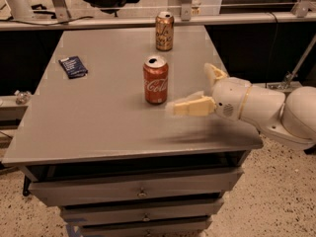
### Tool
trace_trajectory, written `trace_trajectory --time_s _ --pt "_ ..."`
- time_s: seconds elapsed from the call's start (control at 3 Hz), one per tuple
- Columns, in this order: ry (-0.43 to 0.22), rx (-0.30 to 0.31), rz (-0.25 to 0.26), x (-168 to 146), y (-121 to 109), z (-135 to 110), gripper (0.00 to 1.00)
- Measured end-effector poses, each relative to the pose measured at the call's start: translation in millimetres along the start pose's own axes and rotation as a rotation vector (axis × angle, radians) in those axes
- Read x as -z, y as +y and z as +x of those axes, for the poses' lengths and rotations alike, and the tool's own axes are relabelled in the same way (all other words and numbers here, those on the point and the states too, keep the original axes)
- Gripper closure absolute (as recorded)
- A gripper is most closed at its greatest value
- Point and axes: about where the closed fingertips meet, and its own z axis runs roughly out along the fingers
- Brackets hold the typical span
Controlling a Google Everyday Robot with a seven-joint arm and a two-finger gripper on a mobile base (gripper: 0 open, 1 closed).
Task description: Place coke can upright
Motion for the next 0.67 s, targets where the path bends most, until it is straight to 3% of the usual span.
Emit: trace_trajectory --time_s 0.33,0.67 --pt "0.030 0.018 0.050 55.2 -6.3 -9.8 0.00" --pt "0.032 0.018 0.056 61.0 -6.3 -9.2 0.00"
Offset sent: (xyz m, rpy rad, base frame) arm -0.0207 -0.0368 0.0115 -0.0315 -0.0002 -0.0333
